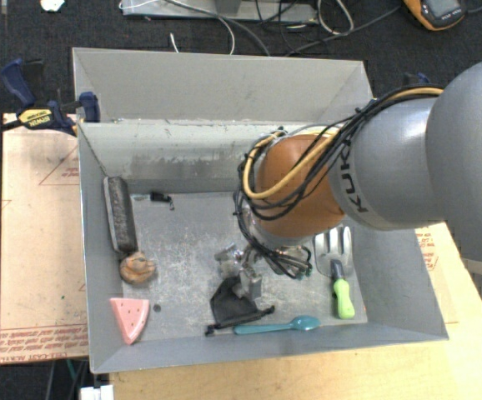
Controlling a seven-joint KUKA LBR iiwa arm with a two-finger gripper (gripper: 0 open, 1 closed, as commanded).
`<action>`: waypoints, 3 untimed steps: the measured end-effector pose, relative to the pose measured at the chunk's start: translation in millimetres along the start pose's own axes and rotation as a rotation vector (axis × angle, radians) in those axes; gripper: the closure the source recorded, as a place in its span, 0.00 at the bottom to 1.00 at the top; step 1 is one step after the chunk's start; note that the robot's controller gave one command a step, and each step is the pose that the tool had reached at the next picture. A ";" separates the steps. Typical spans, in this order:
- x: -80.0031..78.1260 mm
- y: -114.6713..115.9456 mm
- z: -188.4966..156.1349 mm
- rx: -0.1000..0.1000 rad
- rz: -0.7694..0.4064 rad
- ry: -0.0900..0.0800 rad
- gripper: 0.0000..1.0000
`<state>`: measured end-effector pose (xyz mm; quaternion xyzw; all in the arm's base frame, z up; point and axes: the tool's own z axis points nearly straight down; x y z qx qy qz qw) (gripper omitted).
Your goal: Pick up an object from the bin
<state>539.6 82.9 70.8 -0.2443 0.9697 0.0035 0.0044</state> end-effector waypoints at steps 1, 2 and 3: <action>7.8 4.4 -55.0 -0.002 -0.005 0.005 1.00; 8.6 1.3 -111.9 -0.001 -0.050 -0.002 1.00; -0.6 -0.4 -163.0 -0.004 -0.036 0.004 1.00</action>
Offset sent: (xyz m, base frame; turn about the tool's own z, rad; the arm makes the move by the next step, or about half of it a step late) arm -0.0101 -0.0046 0.1095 -0.0520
